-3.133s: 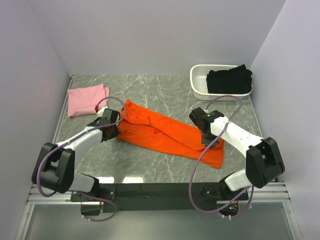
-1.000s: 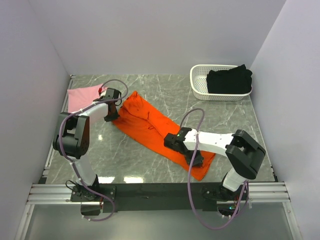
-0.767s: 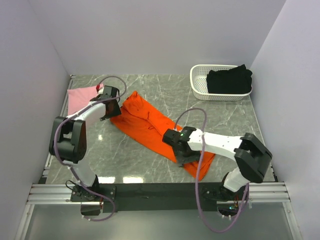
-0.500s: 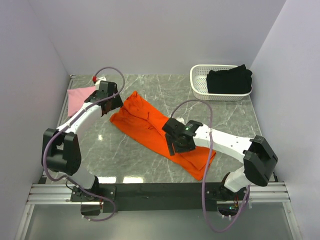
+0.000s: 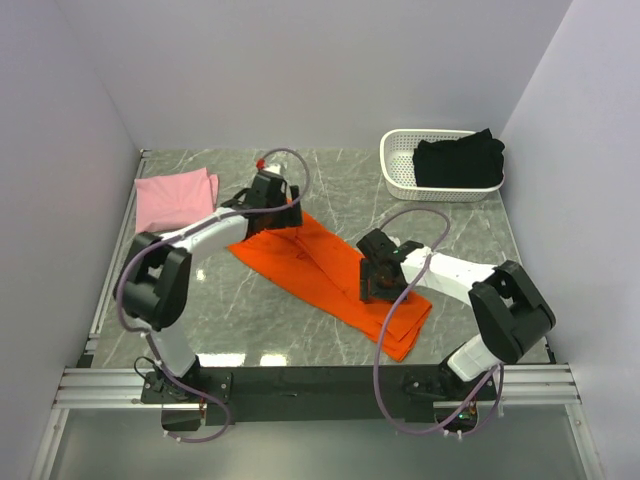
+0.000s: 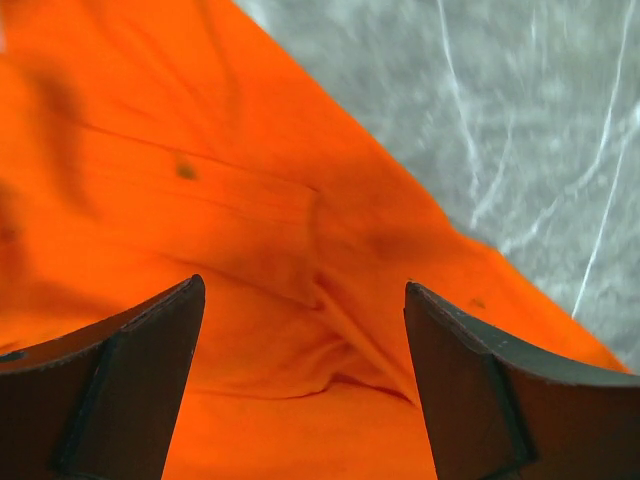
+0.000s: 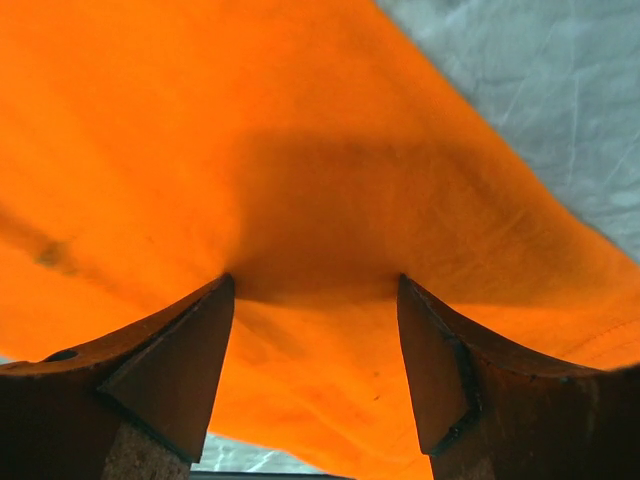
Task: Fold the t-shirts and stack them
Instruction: Fold the tshirt
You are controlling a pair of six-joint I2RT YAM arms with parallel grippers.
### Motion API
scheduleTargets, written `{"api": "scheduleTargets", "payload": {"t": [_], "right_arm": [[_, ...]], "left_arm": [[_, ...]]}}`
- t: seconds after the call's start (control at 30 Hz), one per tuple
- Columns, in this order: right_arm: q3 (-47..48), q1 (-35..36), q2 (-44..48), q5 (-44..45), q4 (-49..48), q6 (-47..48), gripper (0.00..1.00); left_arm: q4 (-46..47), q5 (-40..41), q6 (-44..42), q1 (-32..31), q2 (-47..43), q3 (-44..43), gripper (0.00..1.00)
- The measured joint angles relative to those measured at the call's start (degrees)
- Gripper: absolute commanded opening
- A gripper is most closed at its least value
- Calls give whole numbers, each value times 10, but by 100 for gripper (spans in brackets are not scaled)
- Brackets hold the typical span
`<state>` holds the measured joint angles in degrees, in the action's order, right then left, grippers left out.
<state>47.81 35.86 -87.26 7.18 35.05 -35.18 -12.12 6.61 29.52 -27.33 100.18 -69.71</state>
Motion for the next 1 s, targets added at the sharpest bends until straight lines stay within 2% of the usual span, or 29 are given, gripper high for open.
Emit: {"api": "scheduleTargets", "payload": {"t": [0.3,0.57,0.77,0.9,1.0], "right_arm": [[-11,-63,-14,-46,-40,-9,73],[24,-110,-38,-73,-46,-1,73],[41,-123,-50,-72,-51,10,73],[21,-123,-27,-60,-56,16,73],[-6,-125,10,-49,-43,18,73]], "left_arm": [[42,-40,4,-25,63,49,86],[107,-42,31,-35,41,98,88],[70,-26,49,-63,12,109,91],[15,20,44,-67,-15,83,94],[-21,66,36,-59,-14,20,88]]}}
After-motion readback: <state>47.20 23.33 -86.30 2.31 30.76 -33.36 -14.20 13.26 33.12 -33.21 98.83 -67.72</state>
